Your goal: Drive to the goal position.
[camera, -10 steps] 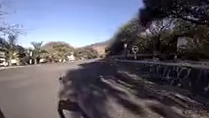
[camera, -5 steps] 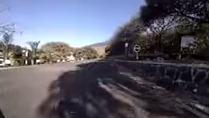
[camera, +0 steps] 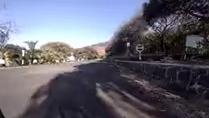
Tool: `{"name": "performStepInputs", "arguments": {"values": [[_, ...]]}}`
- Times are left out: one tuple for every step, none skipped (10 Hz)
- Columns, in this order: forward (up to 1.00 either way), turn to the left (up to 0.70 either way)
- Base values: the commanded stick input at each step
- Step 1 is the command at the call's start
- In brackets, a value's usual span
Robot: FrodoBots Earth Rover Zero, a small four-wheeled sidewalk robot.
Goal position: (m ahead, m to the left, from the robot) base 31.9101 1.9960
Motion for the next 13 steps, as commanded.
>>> {"name": "performStepInputs", "arguments": {"values": [[1.0,0.0],[1.0,0.0],[1.0,0.0],[1.0,-0.27],[1.0,-0.27],[1.0,-0.27],[1.0,-0.27],[1.0,-0.27],[1.0,0.0],[1.0,0.0],[1.0,0.0],[1.0,0.0],[1.0,0.0]]}}
